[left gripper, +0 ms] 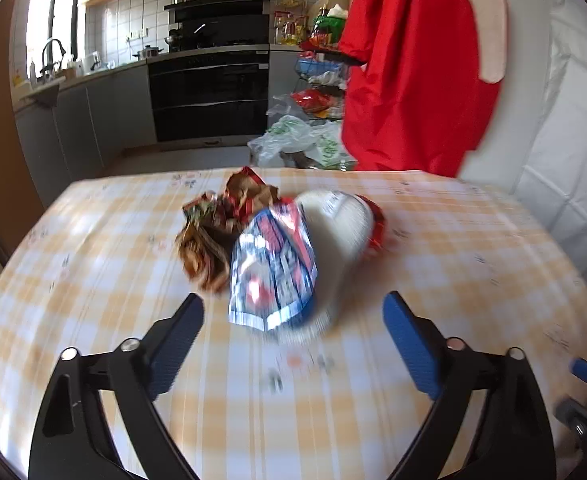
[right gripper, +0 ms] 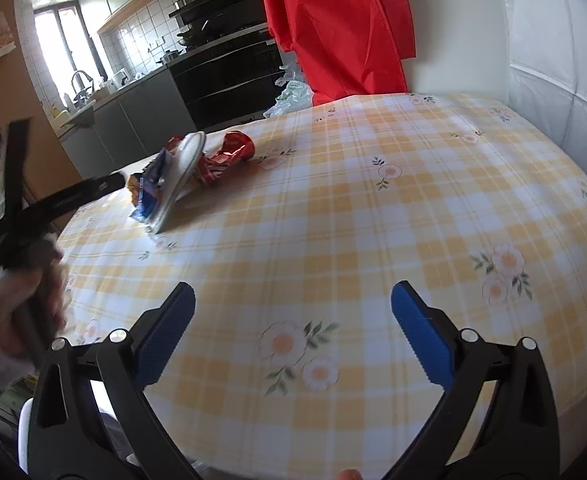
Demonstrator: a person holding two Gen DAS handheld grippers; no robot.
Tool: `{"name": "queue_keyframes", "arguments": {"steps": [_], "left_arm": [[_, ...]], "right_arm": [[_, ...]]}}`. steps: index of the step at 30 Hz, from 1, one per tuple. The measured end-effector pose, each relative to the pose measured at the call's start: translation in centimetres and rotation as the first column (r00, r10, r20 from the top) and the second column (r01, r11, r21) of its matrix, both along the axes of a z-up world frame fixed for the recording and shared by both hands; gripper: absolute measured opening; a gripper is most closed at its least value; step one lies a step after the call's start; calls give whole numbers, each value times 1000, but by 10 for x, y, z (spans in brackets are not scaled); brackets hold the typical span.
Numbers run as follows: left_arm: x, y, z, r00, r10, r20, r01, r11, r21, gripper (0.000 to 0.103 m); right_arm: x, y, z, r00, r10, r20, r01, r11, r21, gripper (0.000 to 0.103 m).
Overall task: Collect trash
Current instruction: 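Grasp the blue snack packet with the left gripper and lift it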
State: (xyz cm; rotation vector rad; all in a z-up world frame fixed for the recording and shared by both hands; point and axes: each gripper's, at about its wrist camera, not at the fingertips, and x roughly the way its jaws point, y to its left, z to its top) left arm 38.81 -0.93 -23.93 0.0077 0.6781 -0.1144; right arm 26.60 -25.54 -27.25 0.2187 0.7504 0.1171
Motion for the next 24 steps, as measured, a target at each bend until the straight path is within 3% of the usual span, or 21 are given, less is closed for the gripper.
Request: {"name": "queue_keyframes", "arguments": {"steps": [2,5,7,10,13,18,24], "left_arm": [[24,-7,-7,1000,8,-2,-8,999,39,82],[50,-17,-19,1000,-8,-20,10,995,101,65],[56,-18,-25,999,-14,-31,17,994,112,27],[51,-6,-27,999,9,-37,-6,998,66,8],[33,9,-23,1000,-5,-31,5,1000,-3,7],[-6,38,-14,1000,-20,-12,19,997,-80,7],[-52,81,-7,999,36,3,-35,982,-188,7]], "right_arm": [[9,-4,-2,1000,0,1,0,1000,0,97],[19,-7,-5,1000,14,5,-14,1000,13,97],[27,-7,-7,1000,31,-5,-31,999,17,97],[37,2,-6,995,99,3,-99,995,-3,97],[46,19,-1,984,179,13,-178,983,-45,97],[77,50,6,964,264,21,-264,964,-21,97],[120,90,-3,961,275,-23,-275,962,7,97]]}}
